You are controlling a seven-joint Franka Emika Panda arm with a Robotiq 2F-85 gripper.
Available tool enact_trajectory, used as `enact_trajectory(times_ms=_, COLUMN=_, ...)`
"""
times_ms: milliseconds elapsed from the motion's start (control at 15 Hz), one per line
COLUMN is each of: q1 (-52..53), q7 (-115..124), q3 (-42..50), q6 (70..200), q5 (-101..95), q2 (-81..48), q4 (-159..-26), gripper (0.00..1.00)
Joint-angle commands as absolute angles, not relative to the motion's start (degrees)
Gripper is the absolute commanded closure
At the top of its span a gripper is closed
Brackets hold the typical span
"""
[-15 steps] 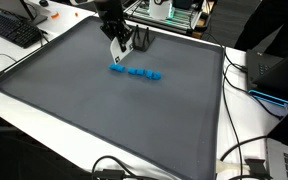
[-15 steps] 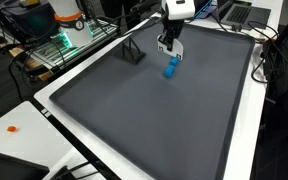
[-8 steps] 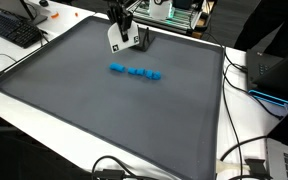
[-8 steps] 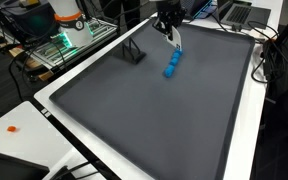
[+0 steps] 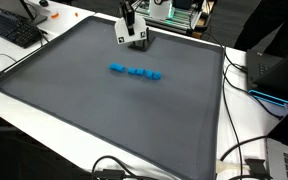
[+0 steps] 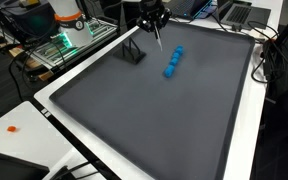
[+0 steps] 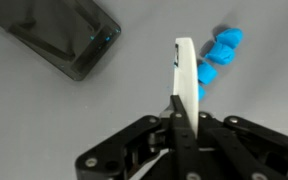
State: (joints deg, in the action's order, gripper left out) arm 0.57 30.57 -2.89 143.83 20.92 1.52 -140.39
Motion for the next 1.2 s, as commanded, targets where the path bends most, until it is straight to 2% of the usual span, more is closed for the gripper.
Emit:
enact_trajectory(times_ms=0, q1=0.99, q7=37.65, q3=-2.84, q6=146.70, q5=21.37, q2=4.36, q4=-146.50, gripper=0.99)
enact_trajectory(times_ms=467, q1=0.93, q7=49.53, q3=-2.79, q6=148.96, q5=22.76, q2=4.86, q4=-152.21, gripper=0.99)
enact_trajectory(times_ms=1133, q1=1.22, q7=54.50, q3=-2.95, q6=152.47, q5=24.18, q2=4.96, q4=-156.24, gripper=0.99)
